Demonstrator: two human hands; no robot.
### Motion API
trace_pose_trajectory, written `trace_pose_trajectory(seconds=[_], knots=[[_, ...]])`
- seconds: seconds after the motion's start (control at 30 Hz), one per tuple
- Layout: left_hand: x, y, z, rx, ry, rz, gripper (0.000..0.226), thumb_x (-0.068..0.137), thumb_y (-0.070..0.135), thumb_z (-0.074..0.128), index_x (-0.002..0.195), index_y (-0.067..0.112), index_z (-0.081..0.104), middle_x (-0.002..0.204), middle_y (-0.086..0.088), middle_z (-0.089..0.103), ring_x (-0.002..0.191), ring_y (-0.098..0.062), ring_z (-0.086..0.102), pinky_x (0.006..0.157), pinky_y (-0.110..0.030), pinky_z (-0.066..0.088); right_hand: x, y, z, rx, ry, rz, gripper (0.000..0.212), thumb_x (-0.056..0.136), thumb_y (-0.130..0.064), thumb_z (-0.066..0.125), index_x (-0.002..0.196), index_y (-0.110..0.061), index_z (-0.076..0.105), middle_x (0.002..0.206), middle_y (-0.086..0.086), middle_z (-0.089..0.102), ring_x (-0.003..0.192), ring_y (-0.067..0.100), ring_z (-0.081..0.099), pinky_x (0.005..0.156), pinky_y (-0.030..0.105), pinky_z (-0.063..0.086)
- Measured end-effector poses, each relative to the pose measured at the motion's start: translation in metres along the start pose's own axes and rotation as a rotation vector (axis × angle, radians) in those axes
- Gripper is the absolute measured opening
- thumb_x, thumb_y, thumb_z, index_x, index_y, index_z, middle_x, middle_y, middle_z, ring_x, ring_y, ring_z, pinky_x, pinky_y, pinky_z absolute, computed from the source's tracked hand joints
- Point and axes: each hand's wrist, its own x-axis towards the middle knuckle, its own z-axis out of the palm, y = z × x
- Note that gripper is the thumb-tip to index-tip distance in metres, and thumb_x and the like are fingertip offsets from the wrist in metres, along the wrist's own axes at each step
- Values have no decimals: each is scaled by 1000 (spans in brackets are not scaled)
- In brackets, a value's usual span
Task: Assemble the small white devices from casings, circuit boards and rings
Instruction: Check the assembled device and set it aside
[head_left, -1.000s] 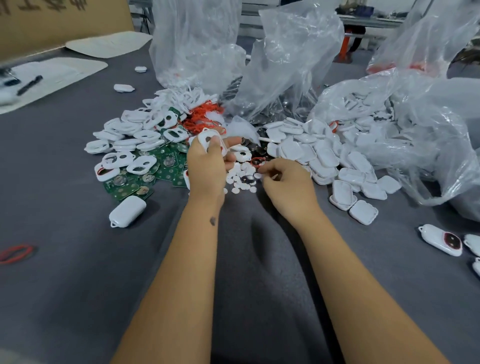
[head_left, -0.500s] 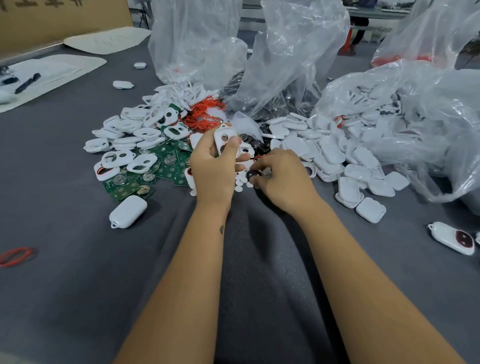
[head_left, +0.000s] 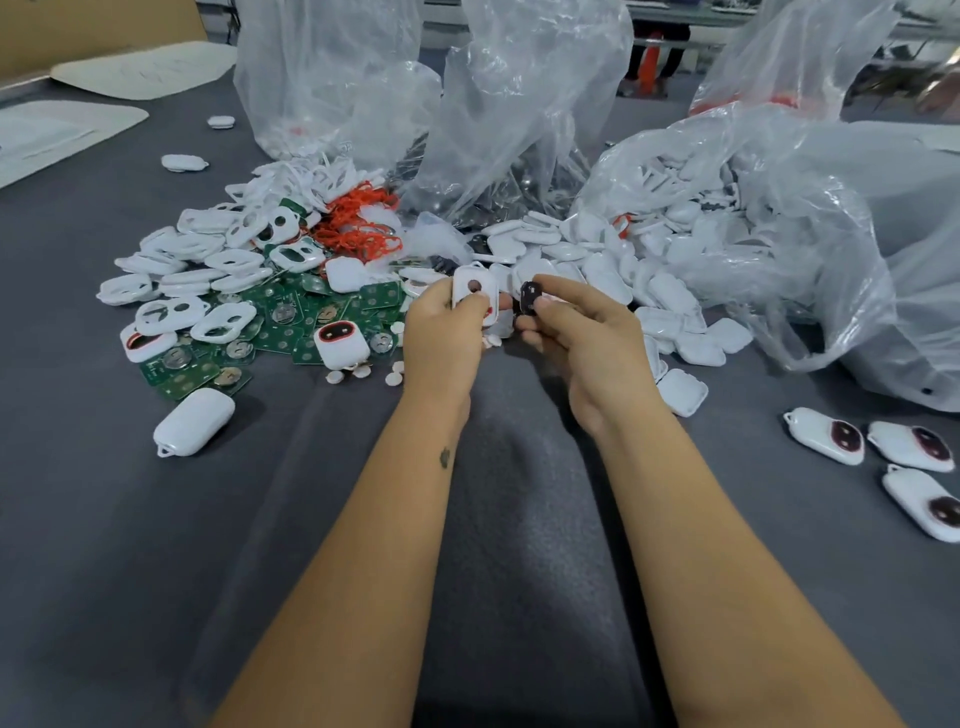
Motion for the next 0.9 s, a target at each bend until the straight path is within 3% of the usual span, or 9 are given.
trace_pose_trajectory(seconds=[0.1, 0.37, 0.5, 0.6, 0.77, 0.9], knots=[[0, -2, 0, -56, -32, -19, 16, 92, 2, 52, 85, 9, 63, 89, -18, 65, 62, -13, 47, 52, -22, 37, -1, 2, -1, 73, 7, 13, 13, 90, 7, 58, 95, -3, 65, 72, 7, 70, 65, 15, 69, 62, 20, 55], [1, 3, -6, -322, -107, -141, 16, 88, -8, 52, 82, 2, 63, 82, -14, 70, 67, -16, 66, 60, -20, 54, -3, 3, -1, 160, -25, -38, 14, 89, 10, 58, 95, -1, 62, 66, 4, 71, 66, 15, 71, 65, 20, 57], [-4, 0, -2, -254, -166, -35, 16, 92, -5, 57, 96, 8, 66, 91, -9, 73, 82, -16, 71, 71, -22, 57, -3, 2, -2, 180, -1, -59, 14, 89, 10, 58, 90, -3, 63, 69, 6, 72, 70, 17, 72, 68, 21, 57], [-6, -4, 0, -158, -129, 13, 18, 92, -6, 56, 101, 9, 62, 102, -17, 71, 86, -20, 70, 66, -21, 56, -2, 2, -3, 84, 66, -114, 16, 86, 7, 63, 85, -8, 67, 71, 2, 69, 72, 15, 65, 73, 25, 55], [-5, -4, 2, -9, -117, 9, 18, 92, -5, 52, 90, 12, 58, 92, -13, 67, 61, -10, 65, 57, -20, 54, -4, 1, -3, 92, 69, -124, 16, 90, 5, 59, 87, -9, 65, 68, 6, 67, 64, 15, 65, 65, 25, 55], [-3, -1, 1, -109, -131, -103, 21, 89, -8, 45, 81, 7, 56, 93, -18, 64, 76, -21, 67, 63, -22, 57, -4, -1, -1, 115, 82, -140, 14, 90, 7, 58, 85, -2, 66, 67, 4, 67, 63, 16, 63, 66, 24, 55]])
